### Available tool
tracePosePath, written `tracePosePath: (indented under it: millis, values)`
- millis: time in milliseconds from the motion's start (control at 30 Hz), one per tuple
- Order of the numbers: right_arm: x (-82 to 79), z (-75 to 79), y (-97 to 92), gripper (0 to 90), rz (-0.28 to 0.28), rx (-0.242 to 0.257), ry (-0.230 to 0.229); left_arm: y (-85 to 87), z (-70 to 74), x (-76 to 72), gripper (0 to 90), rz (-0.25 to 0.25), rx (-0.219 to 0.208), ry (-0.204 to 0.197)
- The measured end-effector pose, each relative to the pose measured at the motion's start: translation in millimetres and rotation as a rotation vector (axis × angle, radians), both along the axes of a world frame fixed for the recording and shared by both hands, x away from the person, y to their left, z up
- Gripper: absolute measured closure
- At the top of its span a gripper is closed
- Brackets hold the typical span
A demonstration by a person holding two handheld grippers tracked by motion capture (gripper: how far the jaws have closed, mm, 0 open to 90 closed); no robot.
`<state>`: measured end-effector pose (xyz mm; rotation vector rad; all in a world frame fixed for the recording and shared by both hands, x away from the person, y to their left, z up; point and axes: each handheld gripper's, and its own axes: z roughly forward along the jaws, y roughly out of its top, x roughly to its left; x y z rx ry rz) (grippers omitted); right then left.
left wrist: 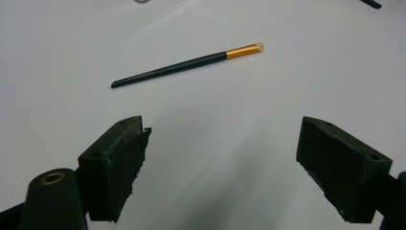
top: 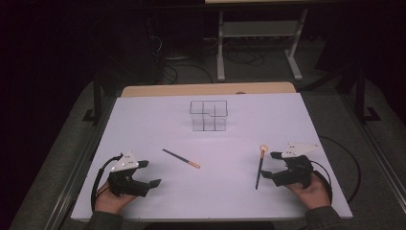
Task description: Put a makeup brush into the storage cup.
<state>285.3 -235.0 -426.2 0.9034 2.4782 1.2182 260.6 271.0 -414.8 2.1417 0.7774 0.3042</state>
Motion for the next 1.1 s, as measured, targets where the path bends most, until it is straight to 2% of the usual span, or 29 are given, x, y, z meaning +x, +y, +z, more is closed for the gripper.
tracePosePath:
  millis: [267, 333, 400, 633, 833, 933, 1067, 1100]
  values:
    - [2.7, -0.4, 1.2, 19.8, 0.006, 0.010, 0.012, 0.9, -0.6, -0.2, 16.4, -0.011, 0.014, -0.002]
    - [2.5, 0.9, 2.6, 19.7, 0.006, 0.014, 0.021, 1.2, -0.8, -1.2, 16.4, -0.002, 0.002, 0.002]
    - [2.8, 2.9, 3.4, 19.6, 0.013, 0.014, 0.012, 1.3, -0.8, -1.5, 16.4, 0.000, -0.004, 0.000]
    - [1.7, 18.9, 8.5, 19.2, 0.013, 0.028, 0.010, 4.1, -0.2, -2.4, 16.4, 0.003, -0.008, -0.002]
    - [6.2, 28.7, 11.7, 18.5, 0.017, 0.024, 0.032, 5.3, 1.0, -2.5, 16.5, 0.004, -0.015, -0.006]
    - [9.8, 37.4, 19.7, 18.0, 0.033, 0.014, 0.058, 5.7, 1.8, -3.9, 16.5, 0.004, -0.013, -0.013]
    - [11.7, 46.6, 29.2, 17.3, 0.046, -0.004, 0.053, 6.6, 2.2, -5.1, 16.5, 0.011, -0.022, -0.010]
    - [12.6, 53.5, 35.9, 16.9, 0.064, -0.006, 0.050, 7.3, 2.3, -5.0, 16.6, 0.010, -0.020, -0.013]
